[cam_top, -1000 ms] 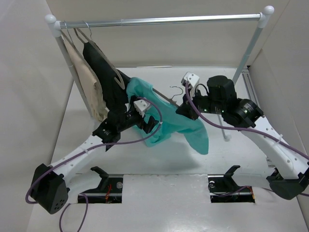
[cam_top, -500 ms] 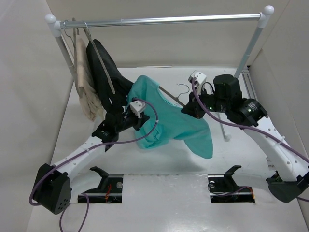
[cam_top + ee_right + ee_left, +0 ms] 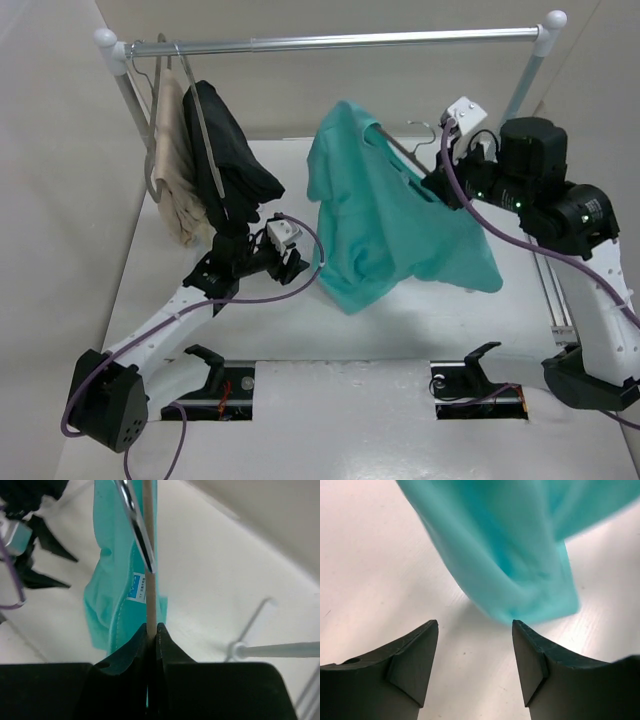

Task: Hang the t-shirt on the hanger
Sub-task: Hang the hanger with tshirt onto the clothesline

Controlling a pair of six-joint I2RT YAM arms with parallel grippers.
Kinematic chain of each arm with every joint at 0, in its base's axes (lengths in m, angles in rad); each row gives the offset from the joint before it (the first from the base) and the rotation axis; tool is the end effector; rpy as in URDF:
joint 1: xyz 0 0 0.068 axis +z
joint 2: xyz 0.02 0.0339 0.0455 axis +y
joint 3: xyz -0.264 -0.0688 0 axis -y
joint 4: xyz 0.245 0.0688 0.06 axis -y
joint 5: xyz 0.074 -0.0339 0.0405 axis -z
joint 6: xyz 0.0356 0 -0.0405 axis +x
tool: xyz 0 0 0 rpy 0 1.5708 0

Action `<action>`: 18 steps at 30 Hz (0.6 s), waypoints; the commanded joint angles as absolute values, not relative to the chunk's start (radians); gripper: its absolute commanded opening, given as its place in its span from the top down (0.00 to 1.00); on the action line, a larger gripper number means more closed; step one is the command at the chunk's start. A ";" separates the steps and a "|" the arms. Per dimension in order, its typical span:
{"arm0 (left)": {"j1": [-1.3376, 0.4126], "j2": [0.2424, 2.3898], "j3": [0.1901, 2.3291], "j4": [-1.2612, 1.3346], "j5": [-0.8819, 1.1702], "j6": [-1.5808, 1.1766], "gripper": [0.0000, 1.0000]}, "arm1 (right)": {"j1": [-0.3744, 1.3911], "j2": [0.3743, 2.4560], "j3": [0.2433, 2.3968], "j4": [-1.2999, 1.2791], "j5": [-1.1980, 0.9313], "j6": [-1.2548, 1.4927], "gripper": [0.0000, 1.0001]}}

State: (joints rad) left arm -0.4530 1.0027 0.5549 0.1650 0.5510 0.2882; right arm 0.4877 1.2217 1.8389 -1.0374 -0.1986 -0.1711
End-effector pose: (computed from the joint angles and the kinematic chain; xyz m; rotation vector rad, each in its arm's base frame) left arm 0.1941 -0.1152 0.2549 1.0167 1.5527 -0.6237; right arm 0.1683 0.0972 0.5079 -0.7694 1.8510 0.4013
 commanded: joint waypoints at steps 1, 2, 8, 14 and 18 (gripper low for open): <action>-0.451 0.971 0.621 0.161 0.675 0.334 0.42 | 0.469 1.261 2.015 -1.109 0.007 -0.254 1.00; -0.451 0.962 0.632 0.161 0.684 0.347 0.42 | 0.445 1.290 2.104 -1.129 0.033 -0.285 1.00; -0.451 0.931 0.621 0.126 0.696 0.347 0.41 | 0.423 1.429 2.440 -1.270 0.251 -0.354 1.00; -0.451 0.874 0.581 0.126 0.675 0.325 0.41 | 0.414 1.474 2.494 -1.192 0.360 -0.365 1.00; -0.451 0.833 0.572 0.126 0.650 0.325 0.41 | 0.414 1.474 2.494 -1.089 0.470 -0.365 1.00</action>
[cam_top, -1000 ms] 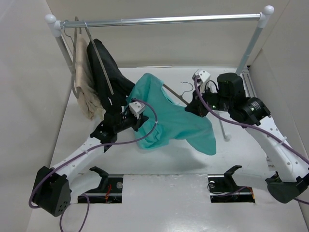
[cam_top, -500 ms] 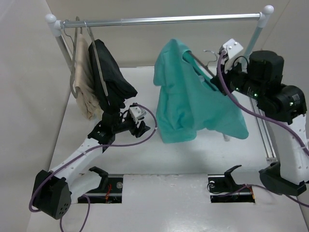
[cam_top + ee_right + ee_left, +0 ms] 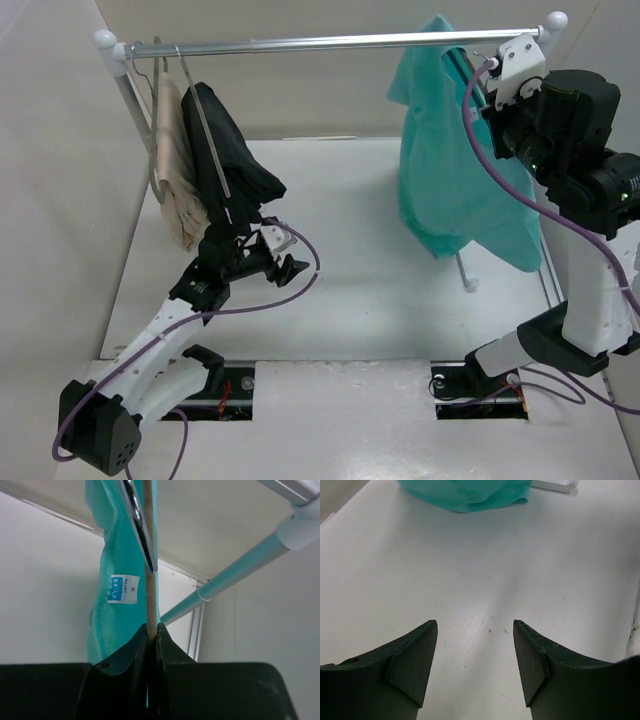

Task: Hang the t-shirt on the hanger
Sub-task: Hang the hanger with tshirt onto the clothesline

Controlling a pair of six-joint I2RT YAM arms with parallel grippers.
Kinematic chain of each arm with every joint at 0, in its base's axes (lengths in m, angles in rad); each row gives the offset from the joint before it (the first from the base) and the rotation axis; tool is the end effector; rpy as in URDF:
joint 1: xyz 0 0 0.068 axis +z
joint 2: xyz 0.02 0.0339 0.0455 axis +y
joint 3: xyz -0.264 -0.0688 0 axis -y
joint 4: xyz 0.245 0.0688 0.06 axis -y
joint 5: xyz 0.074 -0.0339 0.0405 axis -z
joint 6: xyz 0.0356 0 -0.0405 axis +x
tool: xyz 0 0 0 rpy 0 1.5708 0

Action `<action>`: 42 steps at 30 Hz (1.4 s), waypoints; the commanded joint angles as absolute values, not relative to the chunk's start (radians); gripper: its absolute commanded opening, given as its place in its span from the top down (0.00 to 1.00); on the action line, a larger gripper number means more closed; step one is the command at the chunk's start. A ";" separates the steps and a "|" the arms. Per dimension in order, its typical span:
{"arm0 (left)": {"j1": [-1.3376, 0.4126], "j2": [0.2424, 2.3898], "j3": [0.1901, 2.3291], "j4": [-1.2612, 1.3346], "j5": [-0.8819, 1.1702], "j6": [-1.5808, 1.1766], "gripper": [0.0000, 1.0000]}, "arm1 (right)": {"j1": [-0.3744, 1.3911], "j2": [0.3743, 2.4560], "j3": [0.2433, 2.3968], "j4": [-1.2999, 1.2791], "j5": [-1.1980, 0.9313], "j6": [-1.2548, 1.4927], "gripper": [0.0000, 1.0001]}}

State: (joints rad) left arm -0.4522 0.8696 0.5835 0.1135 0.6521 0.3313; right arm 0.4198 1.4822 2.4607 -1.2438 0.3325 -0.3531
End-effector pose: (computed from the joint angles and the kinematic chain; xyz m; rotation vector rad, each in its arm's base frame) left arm 0.1726 -0.1079 0.2861 1.0863 1.3747 -0.6544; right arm 0.1760 0.0658 0.5850 -0.4681 1.7679 -0.2580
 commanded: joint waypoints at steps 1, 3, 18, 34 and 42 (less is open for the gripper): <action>-0.451 0.819 0.560 0.117 0.650 0.325 0.41 | 0.414 1.474 2.494 -1.069 0.494 -0.365 1.00; -0.451 0.807 0.551 0.117 0.650 0.325 0.41 | 0.414 1.465 2.474 -1.030 0.550 -0.365 1.00; -0.451 0.735 0.503 0.137 0.629 0.295 0.41 | 0.138 1.494 2.217 -0.856 0.197 -0.262 1.00; -0.451 0.753 0.503 0.118 0.627 0.298 0.43 | 0.126 1.270 1.819 -0.689 0.112 -0.264 1.00; -0.451 0.764 0.512 0.137 0.627 0.298 0.43 | 0.126 1.236 1.879 -0.690 0.068 -0.282 1.00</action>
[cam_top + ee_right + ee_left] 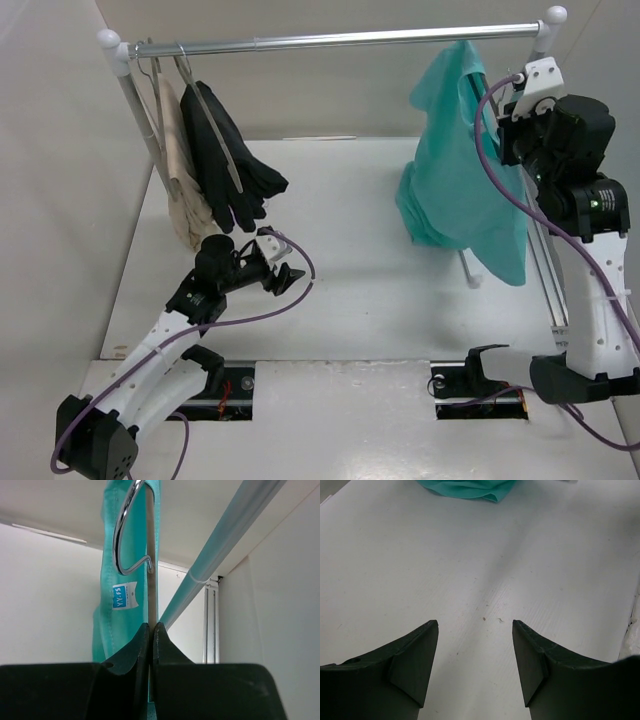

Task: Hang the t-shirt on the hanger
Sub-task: Hang the hanger with tshirt onto the clothesline

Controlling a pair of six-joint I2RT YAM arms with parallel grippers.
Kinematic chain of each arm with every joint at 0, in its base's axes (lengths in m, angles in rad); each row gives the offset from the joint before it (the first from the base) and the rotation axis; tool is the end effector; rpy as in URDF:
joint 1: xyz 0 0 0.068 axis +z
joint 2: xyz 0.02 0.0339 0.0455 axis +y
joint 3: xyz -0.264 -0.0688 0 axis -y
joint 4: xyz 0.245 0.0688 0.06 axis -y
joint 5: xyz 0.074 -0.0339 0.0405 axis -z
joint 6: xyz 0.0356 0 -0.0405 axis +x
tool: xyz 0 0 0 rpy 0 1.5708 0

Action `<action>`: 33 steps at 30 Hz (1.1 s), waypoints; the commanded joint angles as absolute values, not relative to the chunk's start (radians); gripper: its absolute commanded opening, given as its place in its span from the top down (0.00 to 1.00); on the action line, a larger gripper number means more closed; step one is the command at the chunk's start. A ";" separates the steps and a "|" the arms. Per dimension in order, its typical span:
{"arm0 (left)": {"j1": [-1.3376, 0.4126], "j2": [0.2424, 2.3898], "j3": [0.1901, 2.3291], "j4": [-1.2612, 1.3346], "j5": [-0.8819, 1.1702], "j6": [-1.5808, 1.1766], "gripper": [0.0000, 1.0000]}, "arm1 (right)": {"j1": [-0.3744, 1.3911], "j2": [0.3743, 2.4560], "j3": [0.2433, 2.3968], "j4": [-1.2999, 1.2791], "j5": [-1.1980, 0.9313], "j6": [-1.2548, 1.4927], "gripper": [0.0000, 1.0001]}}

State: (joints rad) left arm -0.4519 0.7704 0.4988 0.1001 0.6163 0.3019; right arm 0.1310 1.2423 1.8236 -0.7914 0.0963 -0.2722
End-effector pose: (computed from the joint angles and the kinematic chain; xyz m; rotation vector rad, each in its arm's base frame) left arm 0.1567 -0.0989 0.2718 1.0454 1.4080 -0.6445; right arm 0.2123 0.0245 0.5252 -0.2888 1.7602 -0.1874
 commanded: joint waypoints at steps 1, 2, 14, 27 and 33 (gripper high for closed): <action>-0.451 0.764 0.512 0.137 0.627 0.298 0.43 | 0.126 1.246 1.896 -0.690 0.067 -0.282 1.00; -0.451 0.764 0.512 0.127 0.627 0.298 0.43 | 0.126 1.246 1.939 -0.690 0.067 -0.282 1.00; -0.451 0.762 0.512 0.127 0.617 0.298 0.43 | 0.126 1.431 2.226 -0.651 0.123 -0.258 1.00; -0.451 0.724 0.494 0.117 0.607 0.307 0.43 | 0.054 1.491 2.114 -0.588 -0.054 -0.199 1.00; -0.451 0.724 0.485 0.117 0.607 0.307 0.43 | 0.054 1.427 1.994 -0.566 -0.078 -0.199 0.95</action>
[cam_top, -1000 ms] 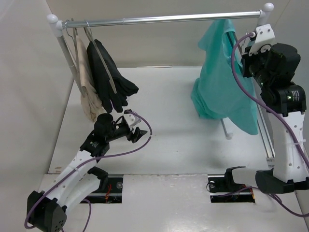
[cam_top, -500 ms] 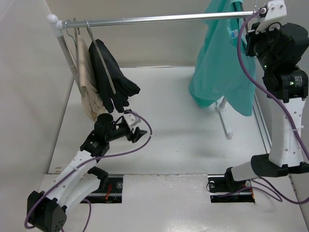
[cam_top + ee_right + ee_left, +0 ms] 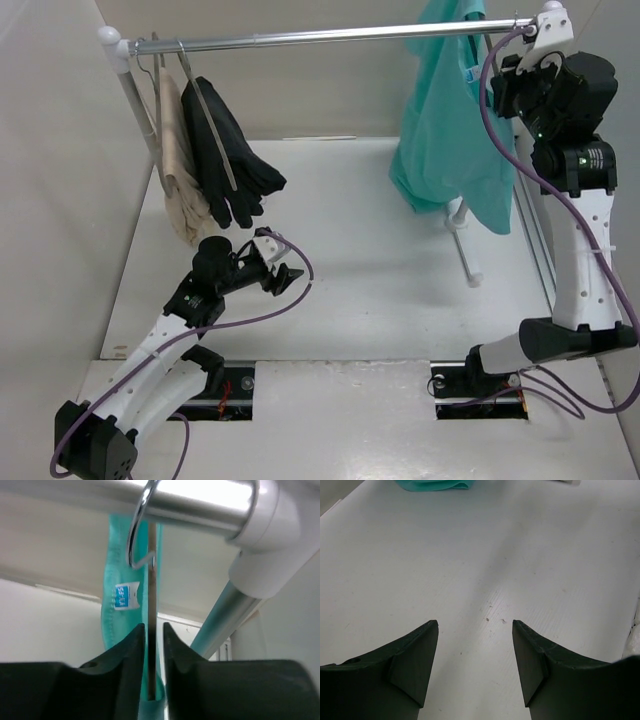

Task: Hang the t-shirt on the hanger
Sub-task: Hang the hanger with tshirt onto the clothesline

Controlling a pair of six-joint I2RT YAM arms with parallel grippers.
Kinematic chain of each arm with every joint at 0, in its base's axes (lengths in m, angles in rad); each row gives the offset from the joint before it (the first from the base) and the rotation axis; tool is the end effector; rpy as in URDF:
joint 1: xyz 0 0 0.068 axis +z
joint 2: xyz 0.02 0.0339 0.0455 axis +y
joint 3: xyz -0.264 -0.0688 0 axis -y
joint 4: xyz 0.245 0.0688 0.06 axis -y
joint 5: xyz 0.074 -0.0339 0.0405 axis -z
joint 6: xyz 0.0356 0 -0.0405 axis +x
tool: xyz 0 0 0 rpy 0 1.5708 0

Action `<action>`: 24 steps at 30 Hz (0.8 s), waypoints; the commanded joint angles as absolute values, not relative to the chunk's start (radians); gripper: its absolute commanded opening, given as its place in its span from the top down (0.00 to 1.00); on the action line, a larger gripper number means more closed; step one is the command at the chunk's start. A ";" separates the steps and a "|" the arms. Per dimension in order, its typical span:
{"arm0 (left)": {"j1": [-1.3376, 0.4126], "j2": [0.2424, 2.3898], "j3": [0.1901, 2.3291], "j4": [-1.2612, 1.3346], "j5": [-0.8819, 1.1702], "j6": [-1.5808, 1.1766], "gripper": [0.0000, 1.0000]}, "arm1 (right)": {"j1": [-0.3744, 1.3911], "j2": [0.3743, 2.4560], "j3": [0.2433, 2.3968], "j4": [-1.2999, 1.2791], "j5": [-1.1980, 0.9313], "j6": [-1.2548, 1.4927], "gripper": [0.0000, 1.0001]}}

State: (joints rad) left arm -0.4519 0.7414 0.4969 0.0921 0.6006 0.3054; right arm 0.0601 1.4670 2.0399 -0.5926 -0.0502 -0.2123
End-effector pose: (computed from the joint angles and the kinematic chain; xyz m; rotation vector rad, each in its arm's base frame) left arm 0.1529 -0.0966 0.2750 1.0345 1.3941 -0.6235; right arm 0.2749 0.0183 0.5571 -0.2548 1.5705 -0.0787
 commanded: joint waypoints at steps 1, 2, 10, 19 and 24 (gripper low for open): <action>-0.451 0.724 0.485 0.117 0.607 0.307 0.43 | 0.054 1.414 1.985 -0.566 -0.078 -0.199 0.68; -0.451 0.724 0.485 0.117 0.607 0.307 0.43 | 0.054 1.401 1.985 -0.566 -0.068 -0.210 0.53; -0.451 0.733 0.485 0.097 0.598 0.307 0.43 | 0.064 1.211 1.951 -0.640 0.090 -0.337 0.07; -0.451 0.742 0.515 0.052 0.589 0.341 0.42 | 0.166 1.045 1.922 -0.623 0.050 -0.524 0.00; -0.451 0.742 0.496 0.041 0.534 0.353 0.42 | 0.260 0.999 1.705 -0.529 -0.277 -0.546 0.00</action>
State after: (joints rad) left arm -0.4519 0.7444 0.4965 0.0360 0.5659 0.3363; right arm 0.2077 0.9592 1.8133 -0.5724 -0.0620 -0.5060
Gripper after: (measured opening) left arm 0.578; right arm 0.994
